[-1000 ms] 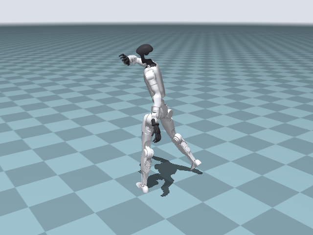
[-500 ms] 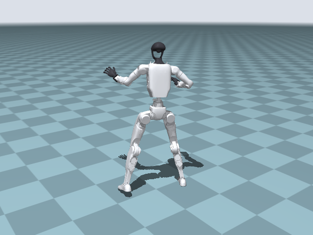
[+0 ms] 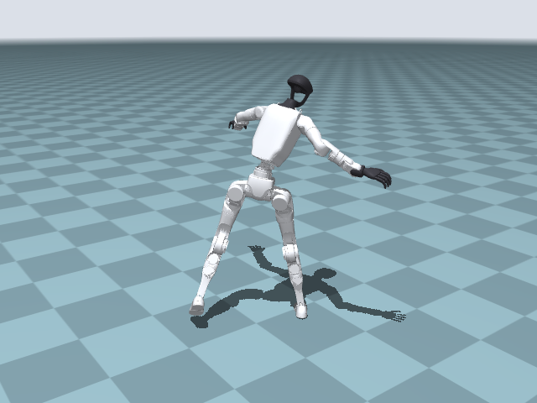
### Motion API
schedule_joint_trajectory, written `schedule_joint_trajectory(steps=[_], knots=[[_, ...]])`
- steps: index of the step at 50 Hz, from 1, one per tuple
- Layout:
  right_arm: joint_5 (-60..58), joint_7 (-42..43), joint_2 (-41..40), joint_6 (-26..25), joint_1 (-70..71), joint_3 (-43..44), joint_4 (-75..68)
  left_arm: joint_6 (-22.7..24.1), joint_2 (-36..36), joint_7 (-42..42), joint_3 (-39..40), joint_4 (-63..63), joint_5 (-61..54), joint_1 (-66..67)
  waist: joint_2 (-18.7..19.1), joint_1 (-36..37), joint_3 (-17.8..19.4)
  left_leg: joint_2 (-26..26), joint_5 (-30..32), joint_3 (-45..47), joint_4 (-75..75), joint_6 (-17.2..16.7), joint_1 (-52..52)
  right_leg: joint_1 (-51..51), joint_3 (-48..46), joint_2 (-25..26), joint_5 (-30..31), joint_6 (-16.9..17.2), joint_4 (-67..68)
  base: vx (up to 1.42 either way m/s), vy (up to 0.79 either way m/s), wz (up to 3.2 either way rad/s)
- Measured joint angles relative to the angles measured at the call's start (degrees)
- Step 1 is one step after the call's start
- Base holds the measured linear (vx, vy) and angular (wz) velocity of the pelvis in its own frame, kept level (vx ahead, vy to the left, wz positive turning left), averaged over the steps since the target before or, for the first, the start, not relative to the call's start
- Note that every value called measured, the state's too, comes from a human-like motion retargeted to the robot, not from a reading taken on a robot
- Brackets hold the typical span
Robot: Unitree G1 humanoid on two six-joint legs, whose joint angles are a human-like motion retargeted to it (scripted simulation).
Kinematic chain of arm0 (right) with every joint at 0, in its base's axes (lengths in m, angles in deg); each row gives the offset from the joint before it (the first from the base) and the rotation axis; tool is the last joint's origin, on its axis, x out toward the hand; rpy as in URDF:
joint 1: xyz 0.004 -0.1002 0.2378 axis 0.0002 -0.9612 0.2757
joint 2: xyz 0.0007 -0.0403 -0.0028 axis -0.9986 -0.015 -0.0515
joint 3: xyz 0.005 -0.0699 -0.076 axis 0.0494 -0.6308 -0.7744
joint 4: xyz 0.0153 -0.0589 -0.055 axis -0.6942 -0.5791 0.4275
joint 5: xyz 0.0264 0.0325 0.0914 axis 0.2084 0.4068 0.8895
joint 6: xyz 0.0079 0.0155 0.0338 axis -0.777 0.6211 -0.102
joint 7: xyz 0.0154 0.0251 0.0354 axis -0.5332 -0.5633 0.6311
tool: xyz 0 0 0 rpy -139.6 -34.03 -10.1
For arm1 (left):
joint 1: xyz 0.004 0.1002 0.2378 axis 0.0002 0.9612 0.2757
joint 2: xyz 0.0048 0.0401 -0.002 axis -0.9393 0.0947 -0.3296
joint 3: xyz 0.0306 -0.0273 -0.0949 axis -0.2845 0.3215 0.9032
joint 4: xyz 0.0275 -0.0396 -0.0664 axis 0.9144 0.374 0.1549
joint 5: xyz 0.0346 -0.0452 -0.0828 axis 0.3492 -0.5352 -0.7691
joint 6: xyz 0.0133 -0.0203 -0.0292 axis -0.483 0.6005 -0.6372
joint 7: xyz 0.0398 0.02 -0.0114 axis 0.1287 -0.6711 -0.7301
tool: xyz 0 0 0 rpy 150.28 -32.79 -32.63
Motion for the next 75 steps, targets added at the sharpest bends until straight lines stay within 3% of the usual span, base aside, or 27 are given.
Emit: schedule_joint_trajectory(steps=[7,12,17,22,26,30,36,40,45,55,60,66,70,75], knots=[[-8.26,0.19,10.63,-6.38,-3.07,11.41,-18.29,2.86,-5.97,4.2,8.68,-14.82,3.58,7.2,-0.82,0.04,4.33,3.68,-12.04,7.51,1.33,0.0,-0.33,-2.39,-3.07,0.52,0.39,0.71,2.94,-0.14,0.13,0.33],[-12.1,2.18,12.03,-10.11,-1.4,11.75,-32.4,6.15,-5.47,11.38,15.25,-35.2,3.26,10.54,1.12,4.16,5.96,7.11,-22.61,11.91,0.3,0.99,-1.95,-3.83,-9.37,0.16,0.29,1.22,5.4,-0.18,0.21,1.09],[-10.92,3.4,2.34,-9.55,3.65,2.83,-38.79,10.63,1.97,13.43,17.35,-57.6,4.38,13.62,2.92,13.0,4.47,6.26,-28.37,7.82,-1.02,2.55,-6.25,-2.24,-18.61,-3.79,0.99,1.41,6.63,-0.15,0.29,1.77],[-9.21,7.71,-13.99,-9.58,13.54,-13.02,-39.85,11.06,13.21,10.08,9.59,-65.01,3.62,13.87,3.87,27.86,0.05,1.1,-28.85,-3.12,-1.82,3.94,-11.6,1.82,-27.66,-9.5,3.96,0.06,9.09,-0.04,0.34,2.27],[-5.74,12.33,-19.67,-10.19,29.5,-21.48,-39.62,9.93,17.64,6.33,4.06,-61.11,2.58,16.22,3.85,41.13,-3.81,-3.47,-27.04,-11.63,-5.97,4.48,-11.96,5.1,-29.83,-12.27,8.85,-2.01,12.62,0.06,0.34,2.29],[-5.74,15.59,-14.0,-10.88,53.74,-31.68,-37.44,9.41,16.82,4.57,5.11,-53.53,-0.64,22.45,3.12,50.7,-5.45,-7.18,-24.91,-18.85,-9.95,4.38,-9.97,6.86,-24.38,-12.53,15.01,-3.08,17.27,0.11,0.28,2.0],[-9.83,9.02,-4.2,-9.69,101.57,-56.33,-30.73,6.25,12.54,-0.81,18.82,-37.38,0.78,34.71,1.73,57.98,-6.09,-10.01,-23.51,-27.1,-11.51,4.0,-8.81,9.12,-7.99,-6.3,25.68,0.98,18.61,0.14,0.14,1.47],[-12.09,8.82,-6.6,-7.48,127.11,-69.65,-22.01,4.89,11.42,-1.69,30.96,-28.37,0.04,41.64,0.71,61.54,-6.93,-7.73,-24.79,-32.12,-11.42,2.93,-7.93,10.18,-4.1,0.07,28.45,1.44,21.67,0.19,-0.13,0.94],[-16.07,12.24,-12.81,-5.91,142.79,-78.69,-7.81,5.74,13.03,-0.74,42.7,-23.73,-8.85,47.42,-4.34,64.95,-8.05,-8.51,-23.92,-36.2,-15.21,3.49,-6.58,10.62,-4.39,0.69,28.45,1.44,24.69,0.19,-0.11,0.76],[-44.97,13.04,-17.27,-10.41,148.24,-88.03,13.79,6.46,14.97,-1.67,50.31,-19.88,-8.86,52.28,-10.35,70.54,-11.02,-6.34,-21.63,-40.04,-21.58,3.03,-6.67,12.23,-6.54,2.31,28.45,1.44,21.42,0.07,-0.03,0.32],[-55.16,11.42,-14.87,-10.82,145.39,-91.57,23.32,4.4,18.14,0.81,49.99,-12.3,-10.62,49.2,-10.82,71.47,-10.02,-6.07,-21.18,-39.08,-21.38,3.97,-7.26,11.74,-8.55,1.26,28.45,1.44,20.43,-0.06,0.02,-0.19],[-58.23,9.5,-7.49,-8.12,137.26,-94.61,38.26,2.38,22.34,6.08,47.46,5.35,-24.31,41.9,-10.56,71.1,-10.74,-4.89,-20.24,-34.63,-22.21,5.19,-7.57,12.53,-13.89,-1.8,28.09,1.44,13.75,-0.12,0.08,-0.68],[-58.96,8.48,-1.35,-6.34,130.59,-94.46,47.03,0.77,26.7,7.99,44.33,15.7,-30.38,36.52,-11.42,69.15,-9.18,-7.02,-20.49,-30.29,-21.38,6.27,-6.75,12.57,-20.22,-7.55,21.36,0.57,14.82,-0.14,0.0,-0.88],[-56.67,8.56,7.31,-4.24,117.89,-88.27,55.36,0.78,37.07,10.8,35.12,11.42,-28.07,31.17,-10.88,66.55,-8.53,-5.75,-22.16,-23.01,-18.83,6.51,-6.37,13.15,-34.32,-11.9,12.5,-2.63,14.41,-0.18,-0.13,-1.38]])
